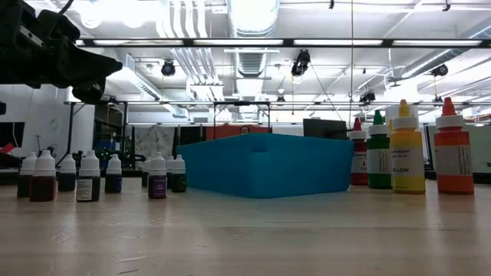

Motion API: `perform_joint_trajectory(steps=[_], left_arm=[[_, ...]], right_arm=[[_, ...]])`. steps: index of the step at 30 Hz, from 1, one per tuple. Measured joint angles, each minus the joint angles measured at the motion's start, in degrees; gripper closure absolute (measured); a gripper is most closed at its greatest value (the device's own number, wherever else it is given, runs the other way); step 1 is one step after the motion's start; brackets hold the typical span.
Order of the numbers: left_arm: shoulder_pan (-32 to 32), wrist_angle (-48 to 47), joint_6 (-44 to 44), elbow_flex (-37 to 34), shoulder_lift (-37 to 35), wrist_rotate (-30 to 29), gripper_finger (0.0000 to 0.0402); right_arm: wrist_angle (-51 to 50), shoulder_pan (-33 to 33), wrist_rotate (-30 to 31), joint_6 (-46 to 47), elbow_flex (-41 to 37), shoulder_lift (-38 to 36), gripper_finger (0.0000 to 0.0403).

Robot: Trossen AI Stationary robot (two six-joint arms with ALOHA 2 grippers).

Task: Pick & Place food coloring
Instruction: Put the yellow food coloring bottle into the blue bin

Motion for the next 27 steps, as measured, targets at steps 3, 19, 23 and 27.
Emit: perform_joint_trajectory(steps=[3,19,23,27], left_arm=[[0.02,-0.01,0.0,0.02,-0.02,0.0,0.0402],[0.0,-0.01,0.0,-0.01,-0.01,0.0,0.0402],[0.0,0.01,0.0,-0.01,0.01,0.01,0.0402],[0.0,0.01,0.0,0.02,-0.02,0.0,0.0402]], right_arm=[[-0.11,0.0,-0.04,-3.18,5.08,1.66,0.0394],[-18.0,0.02,0.02,-8.75,34.97,19.03,0.0394],[-25.29,0.02,0.02,-8.73,42.06,24.24,0.0394],[-32.63,0.02,0.03,-7.73,48.92,28.98,0.0394]])
